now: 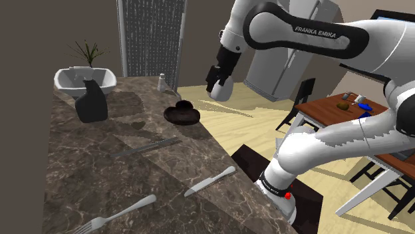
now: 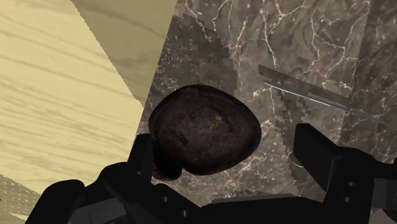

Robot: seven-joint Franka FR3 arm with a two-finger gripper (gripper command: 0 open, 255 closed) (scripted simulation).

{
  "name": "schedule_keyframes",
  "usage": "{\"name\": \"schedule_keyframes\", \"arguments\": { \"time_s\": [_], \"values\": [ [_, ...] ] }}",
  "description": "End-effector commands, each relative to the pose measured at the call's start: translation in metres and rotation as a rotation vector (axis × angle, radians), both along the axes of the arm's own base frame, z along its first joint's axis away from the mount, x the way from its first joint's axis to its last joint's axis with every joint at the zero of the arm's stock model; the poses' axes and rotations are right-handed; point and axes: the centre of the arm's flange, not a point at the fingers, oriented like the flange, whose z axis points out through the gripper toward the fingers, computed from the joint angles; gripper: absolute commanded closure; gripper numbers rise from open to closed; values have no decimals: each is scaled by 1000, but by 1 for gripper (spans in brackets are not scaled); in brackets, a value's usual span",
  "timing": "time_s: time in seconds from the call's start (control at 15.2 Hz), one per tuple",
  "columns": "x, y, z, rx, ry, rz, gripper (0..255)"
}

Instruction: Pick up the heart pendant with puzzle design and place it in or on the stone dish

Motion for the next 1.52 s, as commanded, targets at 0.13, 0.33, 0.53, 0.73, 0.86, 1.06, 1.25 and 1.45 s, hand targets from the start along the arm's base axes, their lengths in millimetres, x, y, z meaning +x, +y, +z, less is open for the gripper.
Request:
{"name": "schedule_keyframes", "arguments": {
  "time_s": [0.13,0.33,0.53,0.73,0.86,1.06,1.25,1.45],
  "values": [
    [28,39,-26,-3,-8,-46,0],
    [49,68,-46,-6,-12,-80,0],
    [70,95,-66,-10,-17,-114,0],
    [93,122,-87,-13,-22,-147,0],
    [108,139,-100,-15,-25,-170,0],
    [132,164,-120,-19,-29,-204,0],
    [157,189,-140,-22,-34,-237,0],
    [183,212,-160,-25,-38,-271,0]
  ]
}}
